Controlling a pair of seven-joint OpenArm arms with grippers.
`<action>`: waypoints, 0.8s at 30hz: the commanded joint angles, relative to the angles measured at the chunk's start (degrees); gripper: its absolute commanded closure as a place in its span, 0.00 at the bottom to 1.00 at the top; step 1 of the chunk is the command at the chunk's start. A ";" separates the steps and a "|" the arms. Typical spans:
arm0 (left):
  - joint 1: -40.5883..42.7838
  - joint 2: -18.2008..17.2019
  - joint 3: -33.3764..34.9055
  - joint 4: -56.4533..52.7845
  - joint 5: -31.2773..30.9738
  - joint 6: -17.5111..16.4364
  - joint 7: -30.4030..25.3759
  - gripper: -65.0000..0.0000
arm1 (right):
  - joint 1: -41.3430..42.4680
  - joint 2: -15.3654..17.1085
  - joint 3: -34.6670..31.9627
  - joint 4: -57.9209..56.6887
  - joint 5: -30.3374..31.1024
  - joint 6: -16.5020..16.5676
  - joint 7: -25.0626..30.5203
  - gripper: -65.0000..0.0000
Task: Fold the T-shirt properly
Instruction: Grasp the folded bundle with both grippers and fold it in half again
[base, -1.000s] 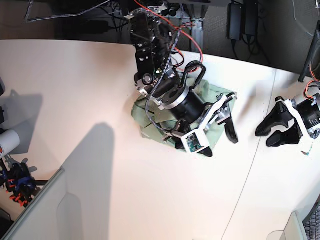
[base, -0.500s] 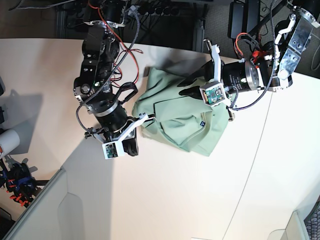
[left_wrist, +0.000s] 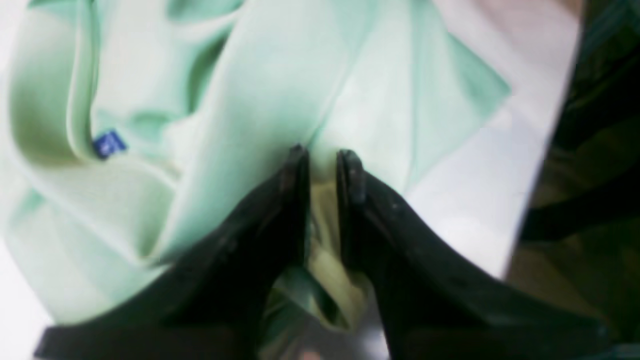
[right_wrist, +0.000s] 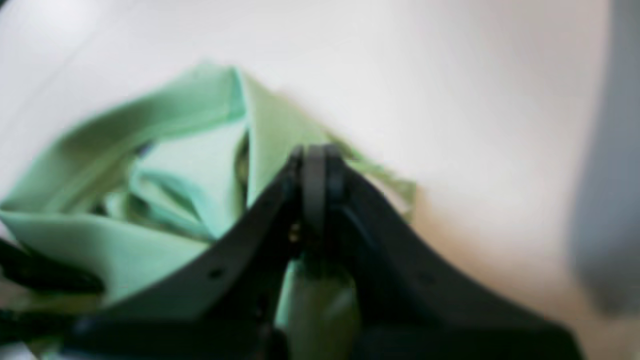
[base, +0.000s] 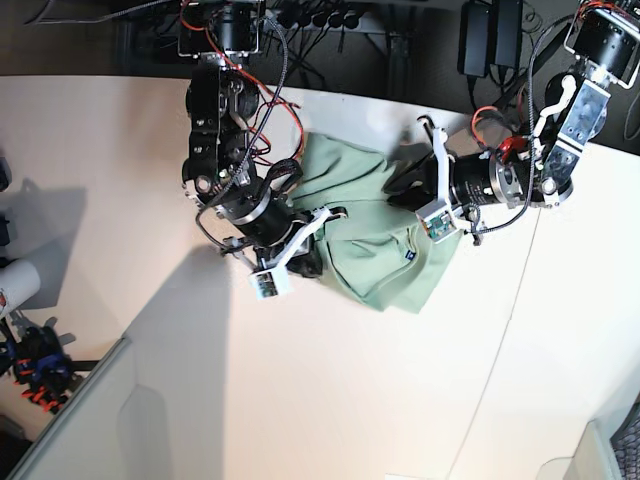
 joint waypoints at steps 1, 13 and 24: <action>-1.20 -0.42 -0.13 -0.28 -0.48 -0.28 -1.11 0.84 | 1.79 0.04 -1.07 -1.57 -0.37 0.28 2.25 1.00; -1.66 -2.51 -0.31 -1.75 1.42 -0.28 -3.34 0.84 | 8.98 0.02 -5.38 -13.46 -8.37 0.22 9.73 1.00; -1.46 -5.64 -0.46 -1.75 1.40 -0.28 -3.48 0.84 | 15.65 0.22 -3.72 -13.49 -11.02 0.04 9.88 1.00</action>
